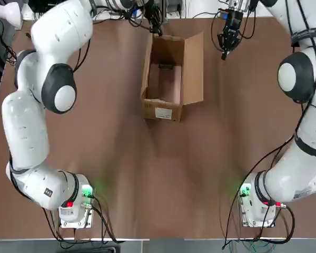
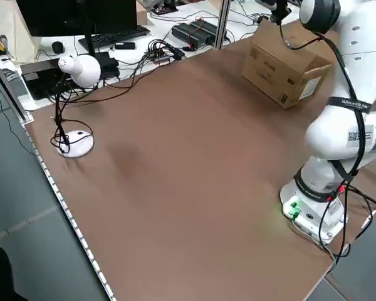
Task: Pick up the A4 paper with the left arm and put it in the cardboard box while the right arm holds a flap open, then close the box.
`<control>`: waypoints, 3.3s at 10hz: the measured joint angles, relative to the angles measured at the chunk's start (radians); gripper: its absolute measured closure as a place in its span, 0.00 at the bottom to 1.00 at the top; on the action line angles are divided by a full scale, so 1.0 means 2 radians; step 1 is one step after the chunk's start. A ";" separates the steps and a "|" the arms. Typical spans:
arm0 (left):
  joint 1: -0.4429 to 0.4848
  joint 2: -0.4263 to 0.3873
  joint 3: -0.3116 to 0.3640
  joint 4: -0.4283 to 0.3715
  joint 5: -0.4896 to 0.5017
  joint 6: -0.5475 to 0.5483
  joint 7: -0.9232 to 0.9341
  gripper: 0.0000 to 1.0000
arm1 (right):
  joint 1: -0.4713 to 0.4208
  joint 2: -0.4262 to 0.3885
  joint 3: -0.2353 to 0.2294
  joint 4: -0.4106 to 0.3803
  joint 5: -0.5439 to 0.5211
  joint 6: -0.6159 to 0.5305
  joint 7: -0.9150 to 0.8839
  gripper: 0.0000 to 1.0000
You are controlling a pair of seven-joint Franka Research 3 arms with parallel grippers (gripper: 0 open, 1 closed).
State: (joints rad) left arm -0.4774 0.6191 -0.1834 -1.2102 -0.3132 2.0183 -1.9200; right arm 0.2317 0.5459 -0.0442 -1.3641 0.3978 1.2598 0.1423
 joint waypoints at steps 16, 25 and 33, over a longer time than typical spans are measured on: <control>0.062 -0.020 0.001 -0.013 0.004 -0.177 0.107 0.99 | 0.086 0.028 0.005 0.057 0.161 0.029 0.075 0.99; 0.011 0.039 -0.002 -0.014 0.005 -0.061 0.079 0.99 | 0.153 0.064 0.005 0.053 0.132 0.153 0.115 0.99; 0.009 0.047 -0.004 -0.015 0.020 -0.055 0.078 0.99 | 0.161 0.072 0.005 0.045 0.103 0.180 0.123 0.99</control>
State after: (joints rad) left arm -0.4590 0.7135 -0.1920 -1.2393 -0.2729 1.9076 -1.7630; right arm 0.5532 0.6907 -0.0343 -1.2733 0.6045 1.6206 0.3877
